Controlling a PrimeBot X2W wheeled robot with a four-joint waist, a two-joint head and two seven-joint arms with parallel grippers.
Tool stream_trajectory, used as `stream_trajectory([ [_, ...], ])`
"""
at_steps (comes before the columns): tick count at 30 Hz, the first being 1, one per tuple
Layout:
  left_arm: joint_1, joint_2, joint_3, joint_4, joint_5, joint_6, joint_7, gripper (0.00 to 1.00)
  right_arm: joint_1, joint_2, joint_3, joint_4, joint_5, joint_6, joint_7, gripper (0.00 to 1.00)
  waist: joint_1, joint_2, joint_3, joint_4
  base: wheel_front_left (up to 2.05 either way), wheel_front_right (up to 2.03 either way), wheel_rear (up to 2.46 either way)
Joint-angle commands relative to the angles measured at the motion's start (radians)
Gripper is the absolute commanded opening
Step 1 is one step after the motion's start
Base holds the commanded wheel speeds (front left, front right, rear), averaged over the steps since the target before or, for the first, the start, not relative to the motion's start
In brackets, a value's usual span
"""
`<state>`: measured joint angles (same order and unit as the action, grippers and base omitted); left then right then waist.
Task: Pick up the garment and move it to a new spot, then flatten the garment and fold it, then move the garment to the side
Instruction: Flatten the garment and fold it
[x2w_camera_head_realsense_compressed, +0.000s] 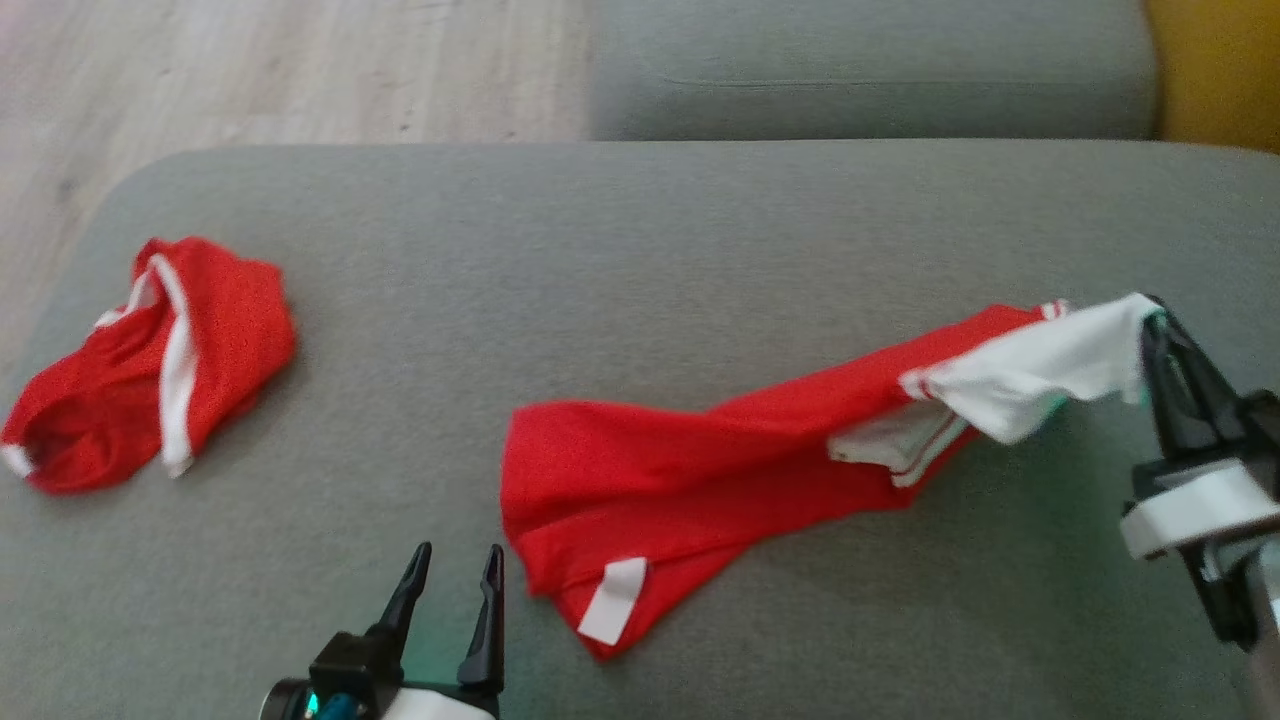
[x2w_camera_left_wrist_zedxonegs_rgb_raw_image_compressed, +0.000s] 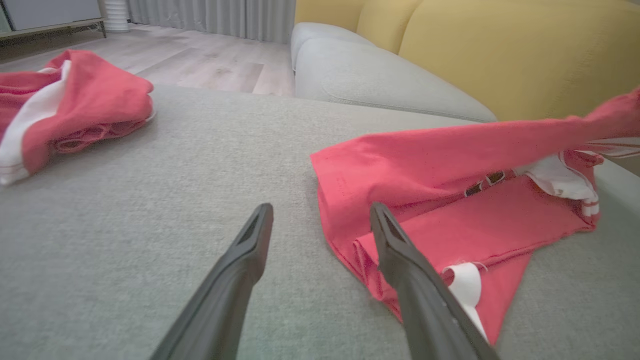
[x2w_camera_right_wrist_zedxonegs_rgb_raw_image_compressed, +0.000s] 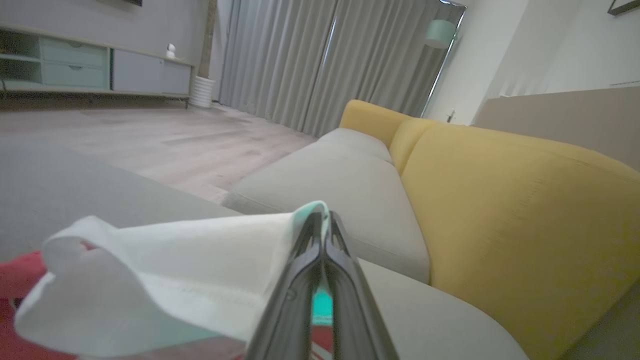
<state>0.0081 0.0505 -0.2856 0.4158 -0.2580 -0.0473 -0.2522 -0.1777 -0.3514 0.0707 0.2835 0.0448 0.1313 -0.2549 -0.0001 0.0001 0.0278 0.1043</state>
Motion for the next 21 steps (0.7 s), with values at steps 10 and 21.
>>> stream_trajectory([
  [10, -0.053, 0.000, 0.032, -0.017, -0.008, 0.002, -0.010, 1.00, 0.041, 0.006, -0.112, 0.252, -0.026, -0.001, 0.007, 1.00, 0.0001, -0.0001, 0.026, -0.074, 0.00, 0.00, 0.00],
  [21, -0.274, 0.000, -0.014, 0.186, -0.133, -0.071, -0.010, 1.00, -0.010, 0.158, -0.075, 0.220, -0.068, -0.001, -0.007, 1.00, 0.0001, -0.0001, 0.066, -0.100, 0.00, 0.00, 0.00],
])
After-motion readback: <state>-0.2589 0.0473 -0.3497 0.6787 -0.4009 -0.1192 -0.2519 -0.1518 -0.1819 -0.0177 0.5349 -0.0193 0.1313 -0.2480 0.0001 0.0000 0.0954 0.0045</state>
